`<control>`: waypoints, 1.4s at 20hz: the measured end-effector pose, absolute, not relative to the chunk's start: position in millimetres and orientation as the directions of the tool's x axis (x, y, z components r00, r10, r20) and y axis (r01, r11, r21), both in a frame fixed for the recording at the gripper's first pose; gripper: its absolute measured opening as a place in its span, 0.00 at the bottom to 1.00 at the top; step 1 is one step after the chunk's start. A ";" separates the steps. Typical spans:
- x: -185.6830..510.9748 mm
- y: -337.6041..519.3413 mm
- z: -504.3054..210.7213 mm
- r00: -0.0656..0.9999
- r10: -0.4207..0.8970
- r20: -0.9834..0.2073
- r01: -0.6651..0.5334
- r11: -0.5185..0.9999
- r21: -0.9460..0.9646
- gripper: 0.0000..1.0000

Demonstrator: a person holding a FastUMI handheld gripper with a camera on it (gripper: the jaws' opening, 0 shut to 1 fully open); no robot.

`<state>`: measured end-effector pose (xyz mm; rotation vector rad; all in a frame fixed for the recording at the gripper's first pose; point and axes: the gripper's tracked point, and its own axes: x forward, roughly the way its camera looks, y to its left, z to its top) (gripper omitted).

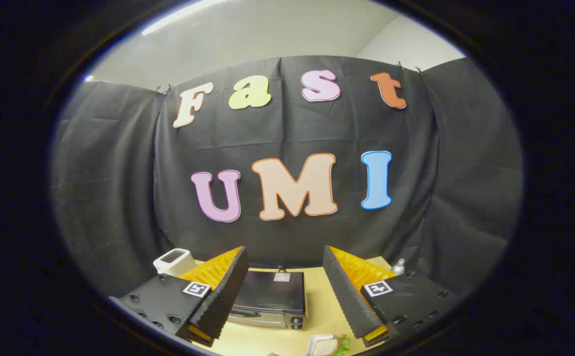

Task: Open the toaster oven, put the food inside, and close the toaster oven door.

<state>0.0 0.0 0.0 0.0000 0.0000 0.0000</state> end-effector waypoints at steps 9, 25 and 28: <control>18.2 20.5 -31.5 0.999 0.022 -0.034 -0.023 0.999 -0.034 0.97; 79.7 68.7 -113.1 0.998 0.028 -0.050 -0.028 1.000 0.000 0.97; 92.3 79.0 -134.5 0.997 0.009 -0.074 -0.012 0.999 -0.032 0.97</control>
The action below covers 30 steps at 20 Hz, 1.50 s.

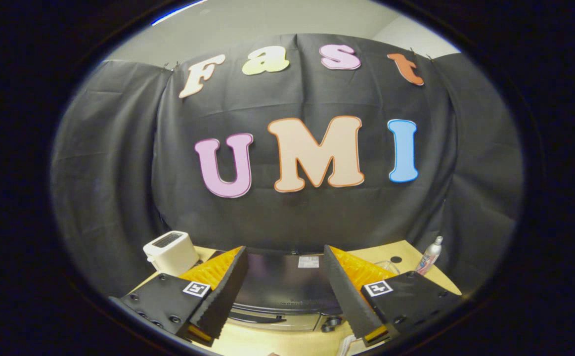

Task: Open the toaster oven, put the food inside, and close the toaster oven door.

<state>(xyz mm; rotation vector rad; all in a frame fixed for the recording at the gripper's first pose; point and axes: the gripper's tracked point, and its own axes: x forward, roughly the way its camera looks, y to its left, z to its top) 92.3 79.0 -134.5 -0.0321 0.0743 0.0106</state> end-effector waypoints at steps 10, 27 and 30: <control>113.7 133.8 -211.3 0.991 -0.030 -0.130 0.032 0.999 0.015 0.97; 107.7 146.4 -265.0 0.985 -0.110 -0.130 0.110 0.994 -0.005 0.96; 109.4 141.1 -278.9 0.982 -0.127 -0.138 0.126 0.992 -0.011 0.96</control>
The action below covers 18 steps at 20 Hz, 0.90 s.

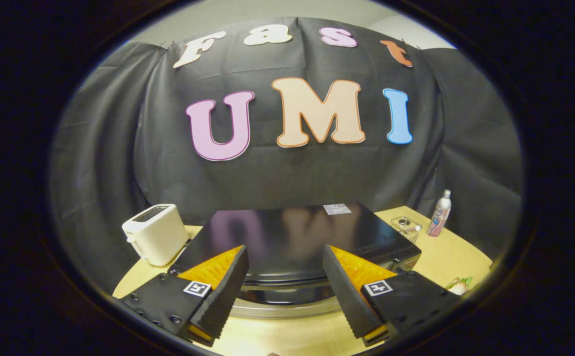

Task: Open the toaster oven, put the food inside, and close the toaster oven door.

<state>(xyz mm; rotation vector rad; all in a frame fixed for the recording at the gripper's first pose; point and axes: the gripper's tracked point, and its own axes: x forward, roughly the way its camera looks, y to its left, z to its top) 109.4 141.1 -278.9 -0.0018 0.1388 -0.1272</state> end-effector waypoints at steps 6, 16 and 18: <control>110.6 134.2 -294.2 0.986 -0.143 -0.090 0.144 0.990 0.009 0.96; 79.0 132.5 -298.4 0.986 -0.168 0.016 0.168 0.986 0.009 0.97; 67.7 131.7 -300.6 0.985 -0.173 0.019 0.173 0.985 0.003 0.97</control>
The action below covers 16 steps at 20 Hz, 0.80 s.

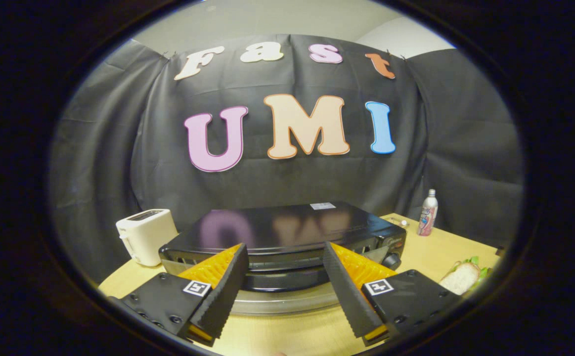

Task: Open the toaster oven, put the food inside, and close the toaster oven door.

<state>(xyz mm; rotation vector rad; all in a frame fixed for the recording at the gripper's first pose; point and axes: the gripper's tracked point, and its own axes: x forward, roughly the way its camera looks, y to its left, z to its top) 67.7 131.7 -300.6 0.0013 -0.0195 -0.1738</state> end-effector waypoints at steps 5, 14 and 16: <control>27.6 130.4 -316.6 0.983 -0.182 -0.009 0.182 0.983 0.001 0.97; -35.1 124.1 -376.3 0.957 -0.255 -0.141 0.253 0.967 -0.034 0.96; -40.5 125.0 -381.8 0.953 -0.265 -0.144 0.265 0.964 -0.022 0.96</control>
